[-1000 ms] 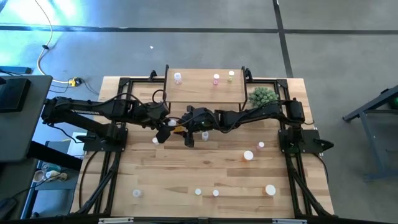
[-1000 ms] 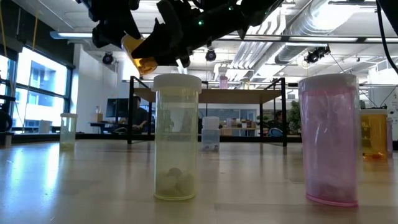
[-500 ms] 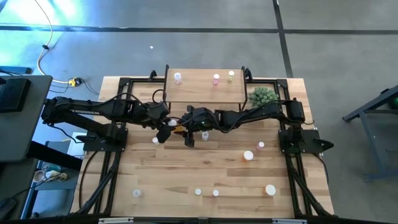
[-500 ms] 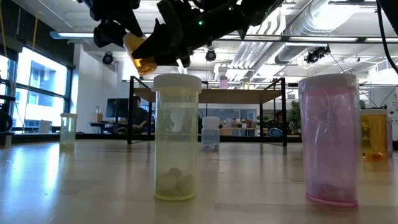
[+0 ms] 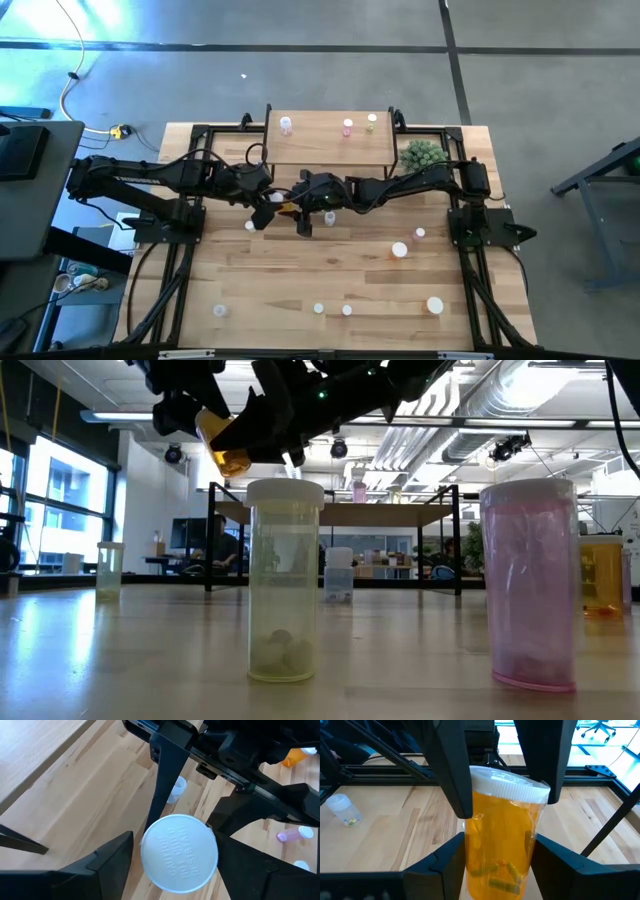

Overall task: Pick and place medicine bottles onto shelf by color
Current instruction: Put the top orange pill bottle on the shelf

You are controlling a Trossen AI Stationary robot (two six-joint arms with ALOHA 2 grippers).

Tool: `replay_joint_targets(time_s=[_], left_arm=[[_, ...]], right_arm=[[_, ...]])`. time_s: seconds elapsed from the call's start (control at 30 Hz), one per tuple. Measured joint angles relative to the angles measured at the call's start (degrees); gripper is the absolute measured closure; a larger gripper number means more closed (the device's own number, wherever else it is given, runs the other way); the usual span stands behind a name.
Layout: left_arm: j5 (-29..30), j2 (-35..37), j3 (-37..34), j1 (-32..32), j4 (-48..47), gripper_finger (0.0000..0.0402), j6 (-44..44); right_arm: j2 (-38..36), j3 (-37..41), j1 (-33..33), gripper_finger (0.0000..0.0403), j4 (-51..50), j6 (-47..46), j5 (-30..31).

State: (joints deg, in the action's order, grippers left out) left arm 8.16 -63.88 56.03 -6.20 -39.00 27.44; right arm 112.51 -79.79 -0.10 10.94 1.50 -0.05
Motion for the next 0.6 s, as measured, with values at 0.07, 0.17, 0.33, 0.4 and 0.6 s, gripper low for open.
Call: replay_joint_targets(time_s=[0.07,0.17,0.33,0.4,0.6], left_arm=[[-0.10,0.00,0.00,-0.09,-0.04,0.0140,-0.04],[-0.81,0.00,0.00,-0.17,-0.09,0.0139,-0.19],[-1.94,0.00,0.00,-0.15,-0.13,0.0139,-1.36],[-1.95,0.00,0.00,-0.15,-0.13,0.0139,-1.75],[-1.33,0.00,0.00,-0.15,-0.13,0.0139,-2.19]], right_arm=[[0.00,0.00,0.00,0.0215,-0.25,0.00,0.00],[0.00,0.00,0.02,0.0215,-0.35,0.00,-0.02],[0.00,0.00,0.02,0.0215,-0.33,0.00,-0.02],[0.00,0.00,0.02,0.0215,-0.34,0.00,-0.02],[0.00,0.00,0.02,0.0215,-0.33,0.00,-0.02]])
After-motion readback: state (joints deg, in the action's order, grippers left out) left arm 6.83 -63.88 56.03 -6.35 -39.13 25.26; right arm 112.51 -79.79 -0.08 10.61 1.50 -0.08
